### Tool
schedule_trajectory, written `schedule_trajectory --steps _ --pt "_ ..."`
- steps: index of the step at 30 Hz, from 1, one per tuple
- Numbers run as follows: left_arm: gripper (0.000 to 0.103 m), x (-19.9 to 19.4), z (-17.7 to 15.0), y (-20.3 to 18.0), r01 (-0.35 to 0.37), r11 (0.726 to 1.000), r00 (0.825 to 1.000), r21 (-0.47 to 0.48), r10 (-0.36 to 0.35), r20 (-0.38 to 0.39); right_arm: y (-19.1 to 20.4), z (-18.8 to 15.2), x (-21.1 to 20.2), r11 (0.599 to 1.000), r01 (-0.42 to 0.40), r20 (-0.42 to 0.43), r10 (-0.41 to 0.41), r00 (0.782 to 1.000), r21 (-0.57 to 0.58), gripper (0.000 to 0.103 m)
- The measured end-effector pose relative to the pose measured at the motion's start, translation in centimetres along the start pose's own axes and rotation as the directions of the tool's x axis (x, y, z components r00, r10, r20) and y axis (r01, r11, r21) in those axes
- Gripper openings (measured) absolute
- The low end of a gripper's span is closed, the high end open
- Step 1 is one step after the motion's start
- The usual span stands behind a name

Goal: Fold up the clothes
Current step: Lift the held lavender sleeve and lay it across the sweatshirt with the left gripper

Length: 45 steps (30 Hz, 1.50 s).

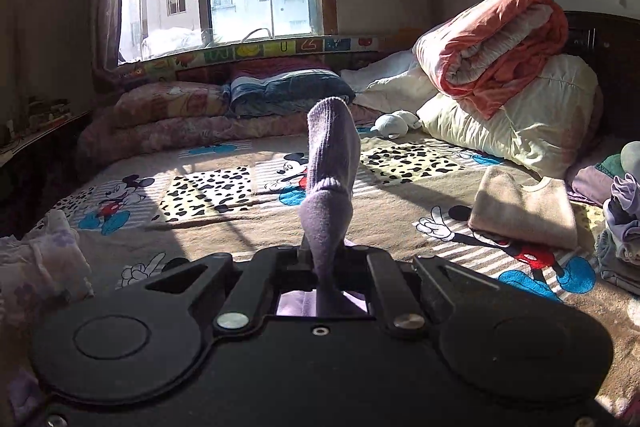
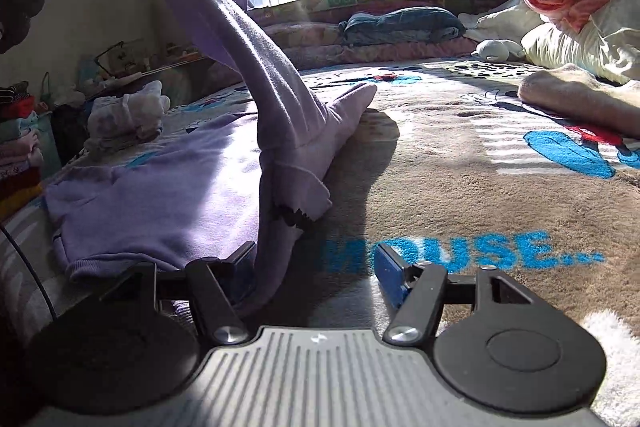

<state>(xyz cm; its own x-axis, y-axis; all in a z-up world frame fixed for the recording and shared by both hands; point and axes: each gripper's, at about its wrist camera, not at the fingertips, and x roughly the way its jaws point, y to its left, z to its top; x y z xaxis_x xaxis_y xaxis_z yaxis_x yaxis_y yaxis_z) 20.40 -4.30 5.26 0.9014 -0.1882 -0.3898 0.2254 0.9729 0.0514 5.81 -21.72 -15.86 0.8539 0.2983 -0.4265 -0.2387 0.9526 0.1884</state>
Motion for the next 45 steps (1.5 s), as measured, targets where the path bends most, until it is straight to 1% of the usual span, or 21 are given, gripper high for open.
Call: schedule_trajectory --steps 3,6,9,12,18,23,25,27,28,31,35,37,38,42,43,45 --pt "0.003 -0.2 -1.2 2.4 -0.037 0.999 0.999 -0.038 0.036 -0.017 0.8 -0.2 0.0 0.999 0.004 -0.003 -0.004 1.000 -0.036 0.063" --pt "0.003 -0.2 -2.3 4.9 -0.051 0.995 0.998 -0.087 0.048 -0.040 1.3 -0.3 -0.3 0.997 0.013 0.000 -0.013 1.000 -0.070 0.062" --pt "0.003 0.2 -3.5 7.0 -0.071 0.991 0.996 -0.115 0.063 -0.065 1.7 -0.3 -0.5 0.995 0.019 0.006 -0.019 1.000 -0.096 0.062" --pt "0.003 0.6 -5.0 8.9 -0.090 0.987 0.993 -0.135 0.077 -0.094 2.1 -0.3 -0.6 0.991 0.023 0.007 -0.022 1.000 -0.133 0.062" --pt "0.003 1.2 -7.8 11.9 -0.109 0.975 0.987 -0.193 0.082 -0.141 3.2 -0.5 -1.0 0.974 0.026 0.014 -0.023 1.000 -0.223 0.062" --pt "0.003 1.8 -9.9 13.7 -0.116 0.967 0.982 -0.226 0.077 -0.172 5.2 -0.4 -2.3 0.940 0.009 0.071 0.016 0.997 -0.340 0.062" --pt "0.003 2.0 -10.6 14.2 -0.114 0.965 0.981 -0.237 0.072 -0.180 6.0 -0.3 -2.6 0.923 -0.016 0.103 0.060 0.993 -0.384 0.063" --pt "0.003 2.1 -11.3 14.6 -0.114 0.962 0.981 -0.247 0.070 -0.182 6.8 -0.1 -2.5 0.902 -0.040 0.123 0.103 0.987 -0.430 0.069" --pt "0.003 2.1 -11.5 14.8 -0.114 0.961 0.981 -0.251 0.068 -0.183 7.1 0.0 -2.2 0.891 -0.058 0.121 0.125 0.985 -0.450 0.069" --pt "0.003 2.2 -12.2 15.5 -0.114 0.957 0.981 -0.266 0.066 -0.183 7.9 -0.1 -1.0 0.872 -0.098 0.076 0.152 0.985 -0.481 0.069" --pt "0.003 2.4 -12.8 16.1 -0.100 0.957 0.982 -0.271 0.050 -0.183 8.5 -0.8 -0.1 0.848 -0.136 -0.001 0.158 0.987 -0.512 0.070" --pt "0.003 2.4 -13.1 16.3 -0.088 0.960 0.983 -0.266 0.040 -0.179 8.7 -1.0 -0.1 0.843 -0.146 -0.022 0.158 0.987 -0.517 0.070" --pt "0.003 2.5 -13.2 16.4 -0.080 0.962 0.984 -0.259 0.034 -0.177 8.7 -1.1 -0.1 0.839 -0.141 -0.029 0.148 0.989 -0.525 0.070" --pt "0.003 2.9 -14.1 16.3 -0.055 0.975 0.984 -0.217 0.016 -0.176 8.7 -0.8 -0.3 0.844 -0.148 -0.048 0.144 0.988 -0.516 0.070" --pt "0.003 2.9 -14.3 16.3 -0.052 0.976 0.984 -0.211 0.014 -0.178 8.7 -0.7 -0.4 0.844 -0.148 -0.046 0.146 0.988 -0.515 0.070" --pt "0.003 3.0 -14.7 16.5 -0.049 0.977 0.983 -0.206 0.010 -0.182 9.0 -0.4 -0.6 0.836 -0.139 -0.016 0.154 0.988 -0.532 0.070"
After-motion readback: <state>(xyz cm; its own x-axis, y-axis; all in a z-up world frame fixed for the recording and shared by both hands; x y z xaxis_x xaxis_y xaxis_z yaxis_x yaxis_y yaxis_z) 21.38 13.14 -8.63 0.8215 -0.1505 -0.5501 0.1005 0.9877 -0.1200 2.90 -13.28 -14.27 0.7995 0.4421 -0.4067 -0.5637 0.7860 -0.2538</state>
